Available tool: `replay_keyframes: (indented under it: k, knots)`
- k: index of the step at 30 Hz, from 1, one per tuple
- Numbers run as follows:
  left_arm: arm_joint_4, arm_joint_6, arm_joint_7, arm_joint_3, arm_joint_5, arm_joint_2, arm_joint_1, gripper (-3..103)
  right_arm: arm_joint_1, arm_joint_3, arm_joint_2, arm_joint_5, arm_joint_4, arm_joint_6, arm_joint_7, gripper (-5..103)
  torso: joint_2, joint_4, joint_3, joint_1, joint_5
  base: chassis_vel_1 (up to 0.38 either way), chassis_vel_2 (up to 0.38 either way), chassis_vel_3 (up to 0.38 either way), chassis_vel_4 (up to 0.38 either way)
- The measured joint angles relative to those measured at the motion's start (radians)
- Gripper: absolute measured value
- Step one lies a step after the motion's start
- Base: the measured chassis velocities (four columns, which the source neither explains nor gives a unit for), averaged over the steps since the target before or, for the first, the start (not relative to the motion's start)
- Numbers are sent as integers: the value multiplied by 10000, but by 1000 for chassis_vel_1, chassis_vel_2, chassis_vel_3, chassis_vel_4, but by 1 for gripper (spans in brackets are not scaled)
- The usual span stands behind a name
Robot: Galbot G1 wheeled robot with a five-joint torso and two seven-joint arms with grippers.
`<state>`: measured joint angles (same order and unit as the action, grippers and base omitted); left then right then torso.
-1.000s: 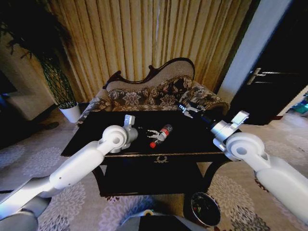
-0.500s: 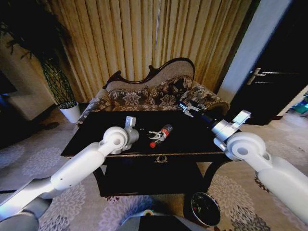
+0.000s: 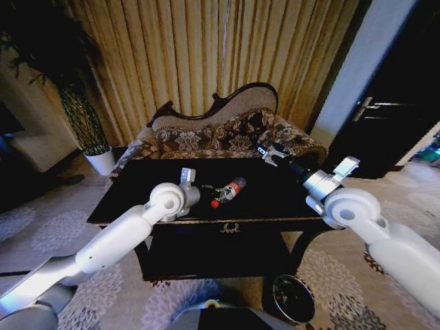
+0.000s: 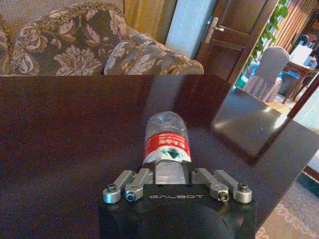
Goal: Move to the front of the table and place the trash on the table into the trash bin.
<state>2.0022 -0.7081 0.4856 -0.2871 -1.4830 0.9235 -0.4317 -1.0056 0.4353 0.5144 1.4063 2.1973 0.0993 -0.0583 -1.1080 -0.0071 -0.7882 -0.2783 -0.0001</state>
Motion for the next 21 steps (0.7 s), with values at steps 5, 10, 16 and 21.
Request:
replay_keyframes:
  k: [5, 10, 16, 21]
  knots:
    - [9, 4, -33, 26, 4, -4, -14, 15, -3, 14, -2, -10, -8, 0, 0, 100, 0, -1, 0, 0, 0, 0, 0, 0, 0]
    - [11, -50, -57, 46, -15, -4, -64, 7, -16, 22, -26, -17, -15, 0, 0, 100, 1, 0, -1, 0, -1, 0, 0, 0, 0]
    - [56, -50, -156, 135, -20, -46, -155, 0, -25, 35, -96, -27, -16, 0, 0, 100, 0, -1, -1, 0, 0, 0, 0, 0, 0]
    - [84, -50, -186, 193, -18, -86, -148, 0, -1, 34, -156, -30, -16, 0, -2, 100, 0, -1, -1, 0, 0, 0, 0, 0, 0]
